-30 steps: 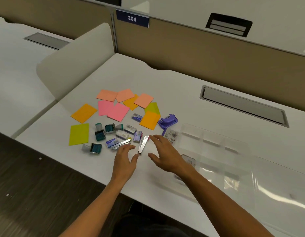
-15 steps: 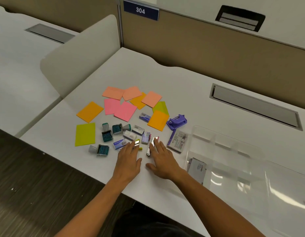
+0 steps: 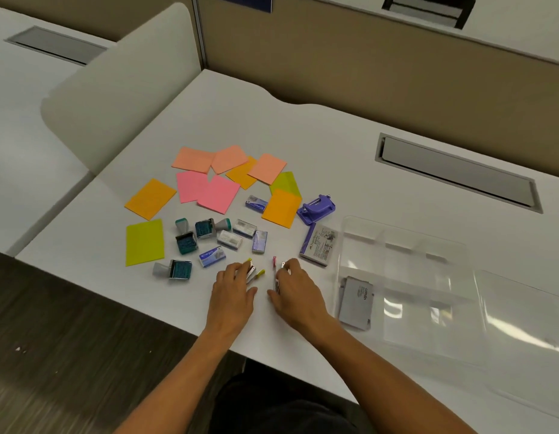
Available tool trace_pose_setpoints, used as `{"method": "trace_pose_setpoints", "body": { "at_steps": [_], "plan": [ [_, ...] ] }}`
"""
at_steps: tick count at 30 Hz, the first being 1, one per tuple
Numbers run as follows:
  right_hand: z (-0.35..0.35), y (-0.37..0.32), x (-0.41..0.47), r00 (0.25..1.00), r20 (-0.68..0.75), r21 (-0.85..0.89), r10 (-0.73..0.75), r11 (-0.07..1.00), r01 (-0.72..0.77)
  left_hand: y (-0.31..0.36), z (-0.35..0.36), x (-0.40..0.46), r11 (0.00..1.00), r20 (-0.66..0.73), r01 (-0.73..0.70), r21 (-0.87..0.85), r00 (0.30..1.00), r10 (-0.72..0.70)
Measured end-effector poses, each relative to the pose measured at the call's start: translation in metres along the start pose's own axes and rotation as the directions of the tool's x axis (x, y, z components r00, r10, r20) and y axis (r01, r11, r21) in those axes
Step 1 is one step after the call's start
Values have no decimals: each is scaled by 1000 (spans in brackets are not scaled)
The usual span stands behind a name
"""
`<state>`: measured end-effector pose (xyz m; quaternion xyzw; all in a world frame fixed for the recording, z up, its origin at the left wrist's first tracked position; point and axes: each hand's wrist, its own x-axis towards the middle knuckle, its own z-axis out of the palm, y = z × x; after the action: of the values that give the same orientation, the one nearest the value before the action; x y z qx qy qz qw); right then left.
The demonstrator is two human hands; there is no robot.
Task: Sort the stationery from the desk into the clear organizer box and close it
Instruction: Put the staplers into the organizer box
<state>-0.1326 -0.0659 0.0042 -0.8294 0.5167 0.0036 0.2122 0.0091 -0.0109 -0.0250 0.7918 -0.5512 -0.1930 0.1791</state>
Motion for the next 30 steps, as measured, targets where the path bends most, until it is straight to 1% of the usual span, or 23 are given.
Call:
{"method": "trace_pose_setpoints", "body": {
  "at_steps": [4,6,8,11,13,14,16,17,19,22,25,27,30],
  "plan": [
    [-1,-3,2,998,-5,27,60,998,-60,6,-2,-5,998,14,32,-46,999,-32],
    [-4,-4,3,994,36,67,99,993,-101,10,-3,-8,995,11,65,-79,998,-65],
    [-8,-4,2,988,90,122,125,983,-135,14,-4,-11,980,12,123,-158,992,-123],
    [-16,-2,3,980,151,144,133,977,-154,20,-5,-14,934,36,216,-283,976,-214],
    [-24,0,2,967,200,220,157,955,-200,26,-6,-15,907,37,244,-342,968,-246],
    [-30,1,1,955,237,307,177,919,-246,31,-7,-16,904,29,241,-354,969,-247],
    [-42,5,-5,929,307,515,204,786,-343,42,-9,-19,904,0,212,-370,974,-228],
    [-48,7,-9,928,308,581,208,732,-357,48,-10,-20,902,-12,198,-384,975,-220],
    [-61,14,-18,943,256,626,211,708,-328,61,-11,-21,898,-35,171,-406,979,-202],
    [-79,32,-34,965,158,644,210,719,-262,82,-9,-23,894,-54,102,-435,989,-139],
    [-87,63,-54,969,60,641,240,735,-222,106,-5,-25,885,-48,52,-463,995,-84],
    [-88,84,-68,957,6,608,289,759,-233,123,-1,-28,872,-35,24,-489,998,-47],
    [-86,107,-91,934,-37,597,354,758,-263,143,7,-33,842,-12,-24,-539,1000,21]
  ]
}}
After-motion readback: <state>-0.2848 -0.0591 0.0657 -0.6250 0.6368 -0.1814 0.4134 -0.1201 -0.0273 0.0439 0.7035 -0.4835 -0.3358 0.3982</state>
